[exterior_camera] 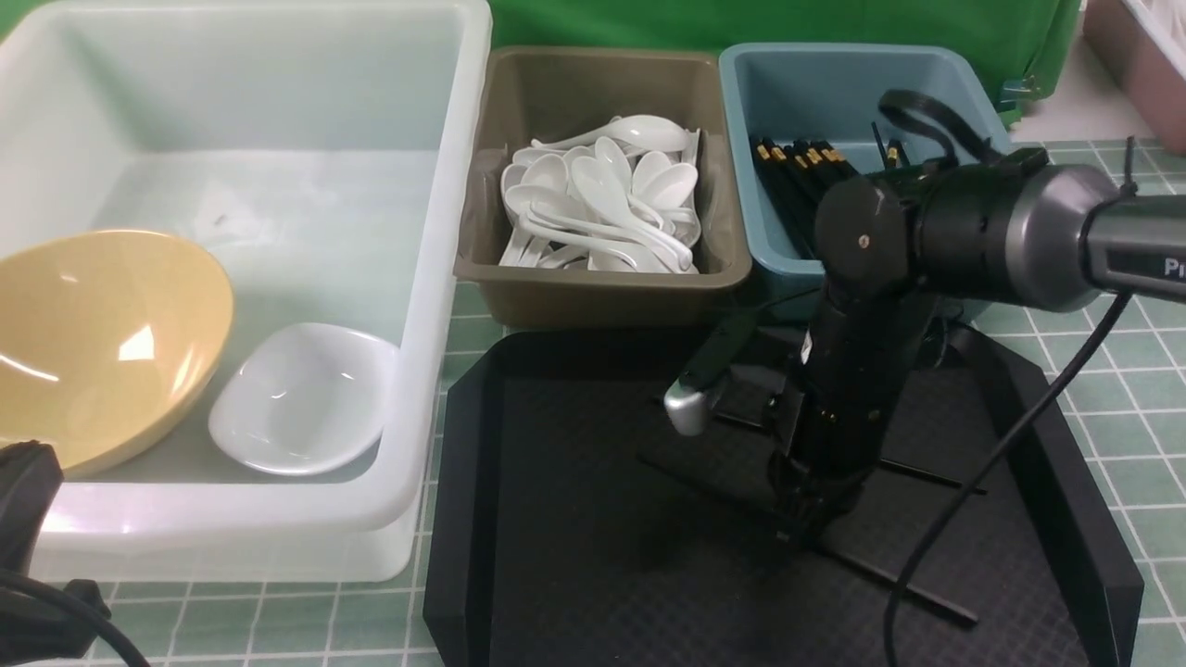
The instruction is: On blue table put chopsticks spoon bowls plates into blue grey white boxes.
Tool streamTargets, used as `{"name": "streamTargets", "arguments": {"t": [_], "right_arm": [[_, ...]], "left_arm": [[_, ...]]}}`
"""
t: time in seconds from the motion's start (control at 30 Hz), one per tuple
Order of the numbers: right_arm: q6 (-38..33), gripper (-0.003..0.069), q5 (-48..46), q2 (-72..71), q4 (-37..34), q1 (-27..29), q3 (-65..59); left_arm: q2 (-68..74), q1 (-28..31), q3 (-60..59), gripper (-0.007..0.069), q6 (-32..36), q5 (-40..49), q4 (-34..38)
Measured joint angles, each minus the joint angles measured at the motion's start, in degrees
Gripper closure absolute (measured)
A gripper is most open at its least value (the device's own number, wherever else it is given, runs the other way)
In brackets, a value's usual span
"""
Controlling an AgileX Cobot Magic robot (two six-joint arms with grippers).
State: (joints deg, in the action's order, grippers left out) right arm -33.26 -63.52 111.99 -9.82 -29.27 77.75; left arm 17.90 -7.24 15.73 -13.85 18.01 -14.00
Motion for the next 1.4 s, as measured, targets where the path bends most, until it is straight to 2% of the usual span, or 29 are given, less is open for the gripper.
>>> {"name": "streamTargets", "arguments": {"t": [0.2, 0.27, 0.4, 0.43, 0.5, 0.57, 0.7, 0.77, 0.87, 0.9, 0.97, 1.0, 1.03, 1.1, 1.2, 1.4], "right_arm": [[-2.40, 0.0602, 1.33, -9.77, -0.40, -0.98, 1.93], [-3.38, 0.0602, 11.28, -15.50, -0.63, 1.22, 3.57], [-2.16, 0.0602, 26.74, -18.17, -0.88, 5.86, 3.97], [1.97, 0.0602, 37.66, -17.42, -0.88, 9.12, 4.08], [6.74, 0.0599, 45.61, -14.79, -0.88, 11.61, 4.28], [8.82, 0.0587, 49.60, -11.52, -0.88, 13.53, 4.67], [10.87, 0.0503, 45.20, -5.47, -0.88, 15.95, 6.35], [11.24, 0.0447, 40.53, -4.12, -0.83, 16.41, 7.16], [11.86, 0.0354, 28.81, -3.82, -0.83, 16.62, 9.62], [11.87, 0.0351, 28.07, -3.90, -0.83, 16.62, 9.85], [12.37, 0.0327, 15.47, -4.90, -0.77, 16.22, 12.12], [12.37, 0.0326, 14.50, -5.06, -0.72, 16.14, 12.18], [12.37, 0.0327, 8.07, -5.39, -0.10, 15.44, 12.21], [12.43, 0.0328, 2.36, -5.51, 1.03, 13.92, 10.39], [12.43, 0.0329, 1.52, -5.51, 2.64, 11.23, 5.78], [6.34, 0.0329, 13.08, -4.87, 3.33, 5.79, -4.70]], "left_arm": [[0.00, 0.00, 0.00, 0.0622, 0.00, 0.00, -0.89], [0.00, 0.00, 0.00, 0.0622, 0.00, 0.00, -0.91], [0.00, 0.00, 0.00, 0.0622, 0.00, 0.00, -0.91], [0.00, 0.00, 0.00, 0.0622, 0.00, 0.00, -0.91], [0.00, 0.00, 0.00, 0.0622, 0.00, 0.00, -0.91], [0.00, 0.00, 0.00, 0.0622, 0.00, -0.05, -0.91], [0.00, 0.00, 0.00, 0.0622, 0.00, -0.05, -0.91], [0.00, 0.00, 0.00, 0.0622, 0.00, -0.05, -0.91], [0.00, 0.00, 0.00, 0.0622, 0.00, -0.05, -0.91], [0.00, 0.00, 0.00, 0.0622, 0.00, -0.05, -0.91], [0.00, 0.00, -0.07, 0.0622, 0.00, 0.02, -0.91], [0.00, 0.00, -0.07, 0.0622, 0.00, 0.02, -0.91], [0.00, 0.00, -0.19, 0.0622, 0.00, -0.10, -0.91], [0.00, 0.00, -0.65, 0.0622, 0.00, -0.59, -0.91], [0.00, 0.00, -0.76, 0.0622, 0.00, -0.72, -0.91], [0.00, 0.00, -0.82, 0.0622, 0.00, -1.37, -0.91]]}}
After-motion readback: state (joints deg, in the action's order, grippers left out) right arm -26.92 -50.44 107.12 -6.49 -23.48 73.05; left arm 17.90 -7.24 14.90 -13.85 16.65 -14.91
